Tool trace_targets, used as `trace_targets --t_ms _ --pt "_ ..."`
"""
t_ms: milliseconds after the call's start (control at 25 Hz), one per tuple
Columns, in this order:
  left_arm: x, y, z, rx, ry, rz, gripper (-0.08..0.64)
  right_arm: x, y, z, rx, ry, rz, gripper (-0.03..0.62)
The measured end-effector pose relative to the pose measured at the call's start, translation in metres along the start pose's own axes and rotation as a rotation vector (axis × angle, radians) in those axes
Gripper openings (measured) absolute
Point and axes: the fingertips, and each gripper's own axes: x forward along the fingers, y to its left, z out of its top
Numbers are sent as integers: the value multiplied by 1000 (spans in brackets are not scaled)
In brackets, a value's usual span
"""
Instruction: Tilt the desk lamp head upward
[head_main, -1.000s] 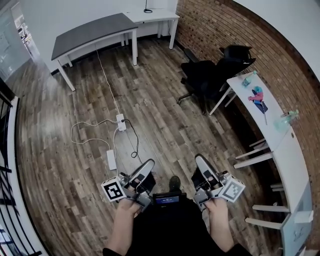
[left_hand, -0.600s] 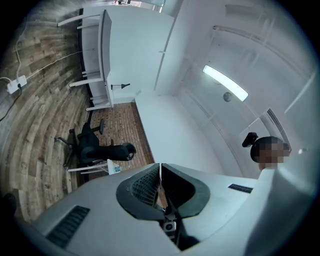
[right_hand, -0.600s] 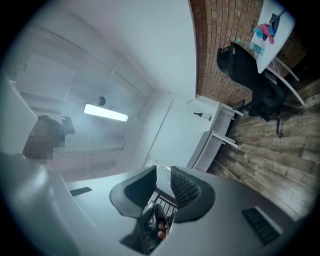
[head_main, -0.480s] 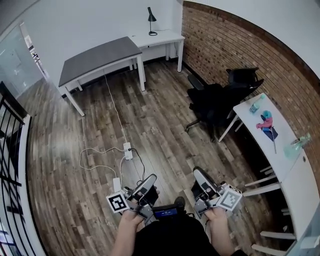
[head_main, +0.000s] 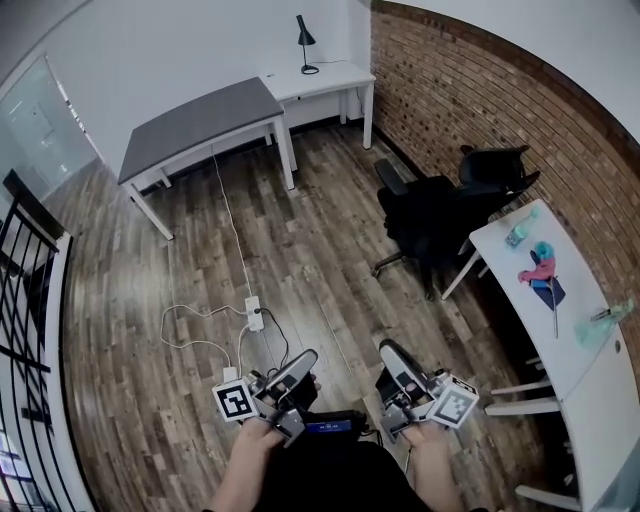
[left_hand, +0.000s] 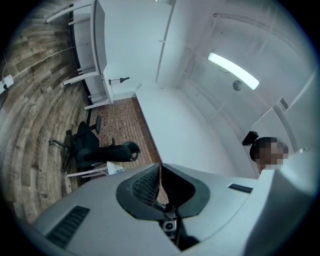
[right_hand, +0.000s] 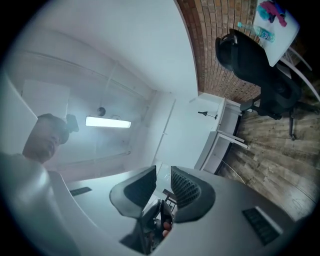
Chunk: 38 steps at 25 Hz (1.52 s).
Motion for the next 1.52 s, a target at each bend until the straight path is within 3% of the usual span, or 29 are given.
trace_targets --t_ms 360,560,720,960,1240,1520 --pt "64 44 48 -42 17 -60 18 43 -45 40 -36 23 -37 75" --pt "101 81 118 -87 -17 -115 18 103 -79 76 -77 17 -62 75" --pt "126 90 184 -65 -23 -159 18 169 -92 103 -127 42 -55 75" --pt "126 117 262 -76 -38 -151 18 256 -119 106 -126 72 -71 75" --pt "129 138 315 -121 -95 -177 18 288 -153 119 -100 75 -135 75" --pt "121 149 362 -109 -190 -178 18 351 -163 111 -89 170 -84 75"
